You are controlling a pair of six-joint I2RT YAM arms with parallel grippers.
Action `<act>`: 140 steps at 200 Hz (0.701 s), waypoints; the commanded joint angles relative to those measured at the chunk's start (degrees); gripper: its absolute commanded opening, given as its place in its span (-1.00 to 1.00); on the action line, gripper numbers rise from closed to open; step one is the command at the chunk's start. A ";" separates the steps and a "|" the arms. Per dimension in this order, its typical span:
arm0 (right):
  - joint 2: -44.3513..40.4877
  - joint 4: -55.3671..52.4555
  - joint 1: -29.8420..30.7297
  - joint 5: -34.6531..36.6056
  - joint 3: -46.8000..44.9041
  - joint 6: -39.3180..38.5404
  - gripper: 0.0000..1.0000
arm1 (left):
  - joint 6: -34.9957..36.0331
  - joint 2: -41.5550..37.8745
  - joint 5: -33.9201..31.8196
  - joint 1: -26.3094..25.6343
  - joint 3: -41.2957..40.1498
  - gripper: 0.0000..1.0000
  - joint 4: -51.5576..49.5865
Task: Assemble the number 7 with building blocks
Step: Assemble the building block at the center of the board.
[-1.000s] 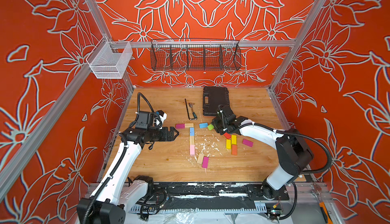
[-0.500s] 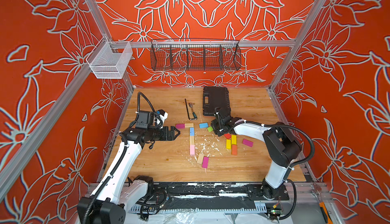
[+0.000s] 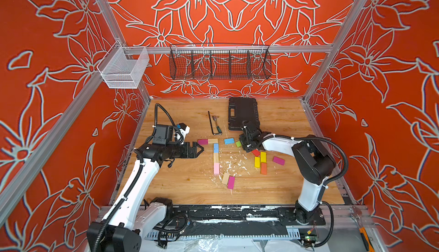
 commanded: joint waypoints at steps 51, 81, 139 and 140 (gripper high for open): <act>4.34 3.45 -0.41 0.84 1.79 5.73 -0.32 | 1.00 -0.03 1.51 0.05 -0.40 0.95 0.57; 3.91 5.45 -0.20 -0.47 0.56 6.44 0.13 | 1.00 0.27 1.63 0.04 -0.40 0.95 0.66; -6.94 4.09 1.54 -0.17 -4.28 0.30 0.94 | 1.09 0.14 1.28 0.03 -0.43 0.95 0.48; -7.27 3.98 1.60 -0.12 -4.30 -0.08 0.94 | 1.14 0.14 1.28 0.06 -0.45 0.95 0.48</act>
